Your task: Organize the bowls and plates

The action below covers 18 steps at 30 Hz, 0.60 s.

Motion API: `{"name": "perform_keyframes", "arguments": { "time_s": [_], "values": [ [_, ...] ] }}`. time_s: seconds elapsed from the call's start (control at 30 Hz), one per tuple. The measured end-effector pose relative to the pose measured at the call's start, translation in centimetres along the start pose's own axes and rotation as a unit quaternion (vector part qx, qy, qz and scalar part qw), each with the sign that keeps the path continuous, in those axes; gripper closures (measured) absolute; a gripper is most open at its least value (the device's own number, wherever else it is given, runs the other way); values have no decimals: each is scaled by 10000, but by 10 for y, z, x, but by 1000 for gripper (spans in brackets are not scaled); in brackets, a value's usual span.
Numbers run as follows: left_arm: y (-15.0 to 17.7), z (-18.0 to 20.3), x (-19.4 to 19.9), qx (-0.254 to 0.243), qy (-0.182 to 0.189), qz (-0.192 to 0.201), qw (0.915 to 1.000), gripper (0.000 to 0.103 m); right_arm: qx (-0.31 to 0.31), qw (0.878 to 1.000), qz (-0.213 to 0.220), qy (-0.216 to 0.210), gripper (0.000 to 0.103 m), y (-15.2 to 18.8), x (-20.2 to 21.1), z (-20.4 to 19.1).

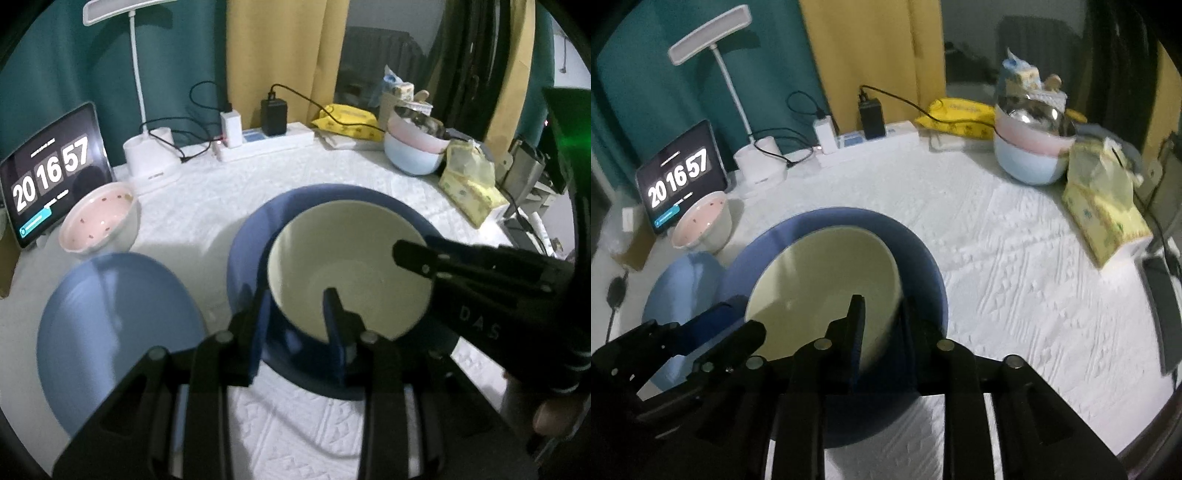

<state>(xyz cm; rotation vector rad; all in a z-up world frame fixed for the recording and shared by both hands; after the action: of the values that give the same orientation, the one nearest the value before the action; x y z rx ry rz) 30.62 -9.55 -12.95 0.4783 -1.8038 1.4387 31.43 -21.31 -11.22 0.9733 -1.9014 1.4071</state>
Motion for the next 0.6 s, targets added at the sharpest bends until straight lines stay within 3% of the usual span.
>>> {"name": "perform_keyframes", "arguments": {
  "time_s": [0.07,0.4,0.6],
  "values": [
    [-1,-2,2,31,-2,29,10000,72,73,9999,81,39,70,-2,2,-1],
    [-6,-23,26,261,-85,395,9988,69,84,9993,351,-13,69,-15,21,-10],
    [-3,-45,36,499,-131,540,9972,58,250,9988,407,-142,69,-18,27,-33]
  ]
}}
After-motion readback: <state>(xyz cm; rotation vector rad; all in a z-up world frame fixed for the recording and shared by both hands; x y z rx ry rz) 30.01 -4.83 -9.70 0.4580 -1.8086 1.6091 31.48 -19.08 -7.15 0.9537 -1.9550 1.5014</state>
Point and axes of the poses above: each gripper's, at about its wrist camera, not at the fingertips, and x roughly against the way its jaws point, z to its right, y to its underside, the point moved 4 cm from there along -x, roughly the way its jaws point, and after that the axes turned 13 degrees about -x, right-handed, at the moved point
